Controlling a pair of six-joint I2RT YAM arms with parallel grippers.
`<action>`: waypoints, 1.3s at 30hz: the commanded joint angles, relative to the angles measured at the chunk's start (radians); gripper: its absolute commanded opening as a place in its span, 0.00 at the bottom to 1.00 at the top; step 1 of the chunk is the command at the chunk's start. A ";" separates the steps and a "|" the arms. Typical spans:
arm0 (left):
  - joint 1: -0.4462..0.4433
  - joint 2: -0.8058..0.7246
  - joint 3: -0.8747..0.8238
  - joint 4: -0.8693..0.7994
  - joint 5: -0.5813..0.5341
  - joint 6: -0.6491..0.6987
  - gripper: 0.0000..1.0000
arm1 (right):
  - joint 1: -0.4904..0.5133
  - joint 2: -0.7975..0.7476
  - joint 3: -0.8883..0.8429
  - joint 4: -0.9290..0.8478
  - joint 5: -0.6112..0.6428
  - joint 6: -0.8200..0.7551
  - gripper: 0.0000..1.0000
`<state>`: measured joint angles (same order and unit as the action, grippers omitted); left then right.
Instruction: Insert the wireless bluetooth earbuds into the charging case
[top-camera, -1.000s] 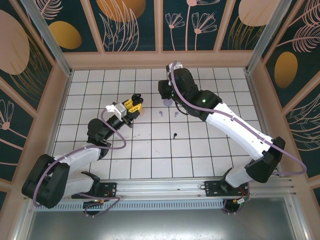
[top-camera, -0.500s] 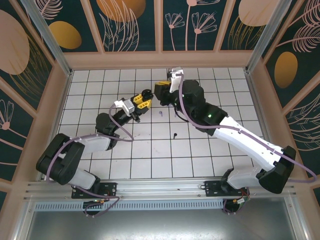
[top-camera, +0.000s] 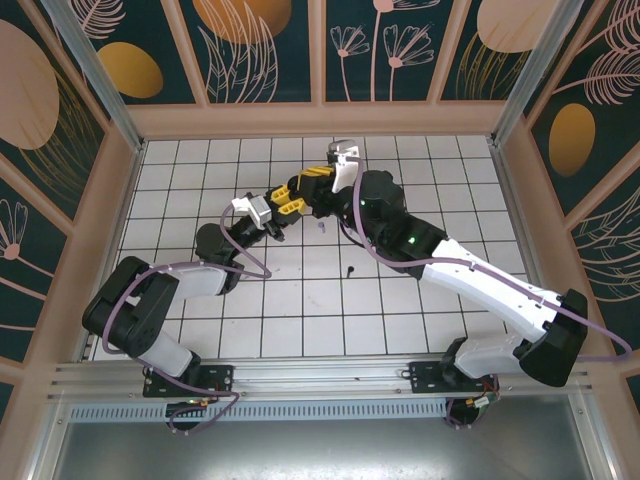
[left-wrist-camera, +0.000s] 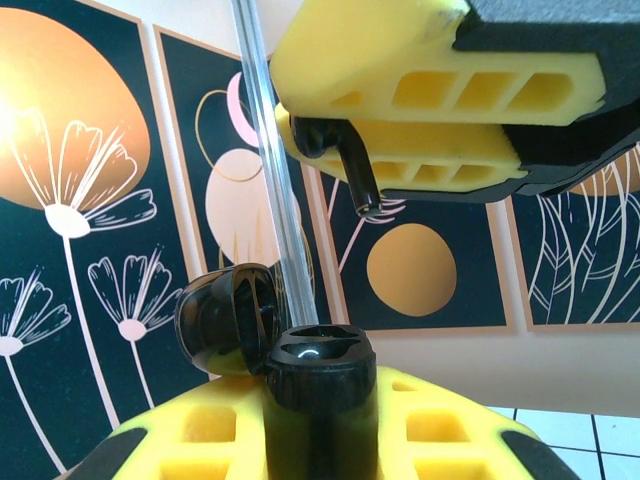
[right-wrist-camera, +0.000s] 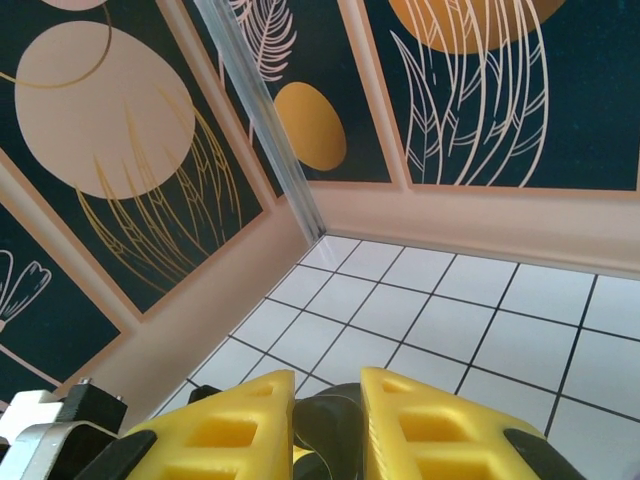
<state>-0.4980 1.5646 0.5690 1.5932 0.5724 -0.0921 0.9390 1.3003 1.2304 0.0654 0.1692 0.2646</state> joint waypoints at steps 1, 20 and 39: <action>-0.007 0.005 0.028 0.083 0.015 -0.027 0.00 | 0.009 -0.003 -0.008 0.052 -0.013 0.012 0.23; -0.008 -0.023 0.032 0.051 0.021 -0.056 0.00 | 0.011 0.037 -0.016 0.064 -0.039 0.038 0.22; -0.008 -0.060 0.034 0.005 0.026 -0.060 0.00 | 0.007 0.072 -0.017 0.036 -0.026 0.019 0.21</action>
<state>-0.4976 1.5410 0.5854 1.5673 0.5762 -0.1394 0.9409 1.3556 1.2274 0.0910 0.1482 0.2932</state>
